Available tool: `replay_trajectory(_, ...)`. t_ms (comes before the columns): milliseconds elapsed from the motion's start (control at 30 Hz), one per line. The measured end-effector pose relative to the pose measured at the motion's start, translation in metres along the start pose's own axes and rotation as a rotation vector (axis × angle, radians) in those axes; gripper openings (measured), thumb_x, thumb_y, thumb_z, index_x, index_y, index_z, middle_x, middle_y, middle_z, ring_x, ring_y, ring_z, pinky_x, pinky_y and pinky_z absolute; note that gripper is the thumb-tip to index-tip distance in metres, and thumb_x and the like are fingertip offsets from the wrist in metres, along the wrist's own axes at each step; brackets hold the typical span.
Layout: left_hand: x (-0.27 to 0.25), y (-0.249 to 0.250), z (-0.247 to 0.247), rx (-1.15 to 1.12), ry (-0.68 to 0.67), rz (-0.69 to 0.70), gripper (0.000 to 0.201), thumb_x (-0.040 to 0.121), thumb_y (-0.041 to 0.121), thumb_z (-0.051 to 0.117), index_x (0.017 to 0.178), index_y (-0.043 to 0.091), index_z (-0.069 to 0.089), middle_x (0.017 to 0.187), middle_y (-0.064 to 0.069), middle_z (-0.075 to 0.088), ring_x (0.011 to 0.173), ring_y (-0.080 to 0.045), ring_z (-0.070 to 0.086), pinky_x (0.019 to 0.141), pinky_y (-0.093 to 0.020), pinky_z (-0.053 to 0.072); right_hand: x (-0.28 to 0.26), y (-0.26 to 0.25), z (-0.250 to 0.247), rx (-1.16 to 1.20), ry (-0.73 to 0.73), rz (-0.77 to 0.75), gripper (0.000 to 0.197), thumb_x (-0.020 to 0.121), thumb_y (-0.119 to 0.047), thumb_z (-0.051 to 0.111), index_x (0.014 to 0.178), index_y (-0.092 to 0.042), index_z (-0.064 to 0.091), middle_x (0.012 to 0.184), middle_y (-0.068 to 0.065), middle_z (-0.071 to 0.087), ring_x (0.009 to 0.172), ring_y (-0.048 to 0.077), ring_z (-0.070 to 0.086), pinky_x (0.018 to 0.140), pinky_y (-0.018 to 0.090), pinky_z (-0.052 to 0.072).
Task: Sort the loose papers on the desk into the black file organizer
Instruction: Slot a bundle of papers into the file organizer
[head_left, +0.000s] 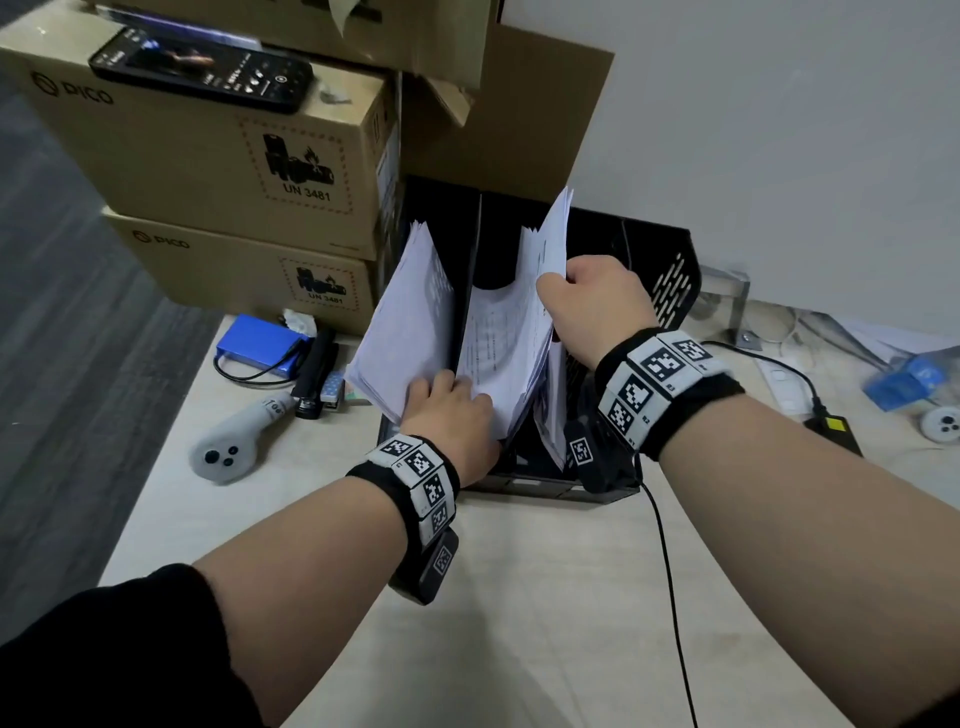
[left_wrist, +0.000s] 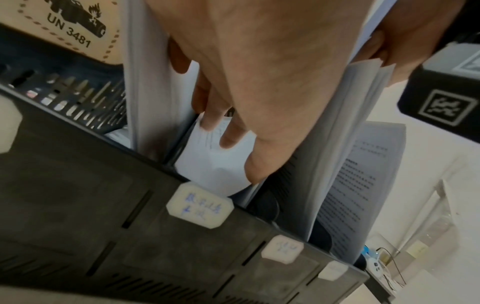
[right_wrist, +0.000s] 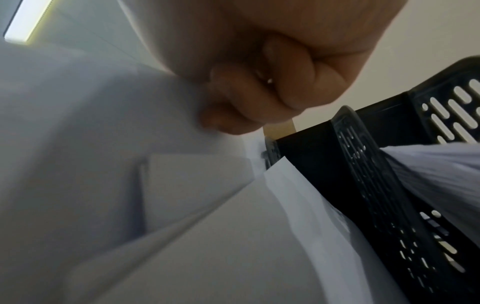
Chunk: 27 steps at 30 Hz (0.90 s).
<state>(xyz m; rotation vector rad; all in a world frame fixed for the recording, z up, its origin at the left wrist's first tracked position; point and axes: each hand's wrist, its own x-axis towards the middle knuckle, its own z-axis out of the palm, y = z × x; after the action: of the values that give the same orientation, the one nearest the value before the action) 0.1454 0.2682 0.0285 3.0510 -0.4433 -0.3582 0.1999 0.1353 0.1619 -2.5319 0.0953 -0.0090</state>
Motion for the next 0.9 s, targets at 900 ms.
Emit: replay_trajectory(900, -0.017, 0.004, -0.005, -0.592, 0.008, -0.098, 0.041, 0.103, 0.038, 0.042, 0.089, 0.006, 0.062, 0.09, -0.018, 0.068, 0.086, -0.036, 0.065, 0.074, -0.039, 0.054, -0.002, 0.028, 0.01, -0.172, -0.027, -0.051, 0.037, 0.092, -0.051, 0.052, 0.072, -0.02, 0.053, 0.069, 0.0, 0.065, 0.067, 0.02, 0.062, 0.063, 0.033, 0.052)
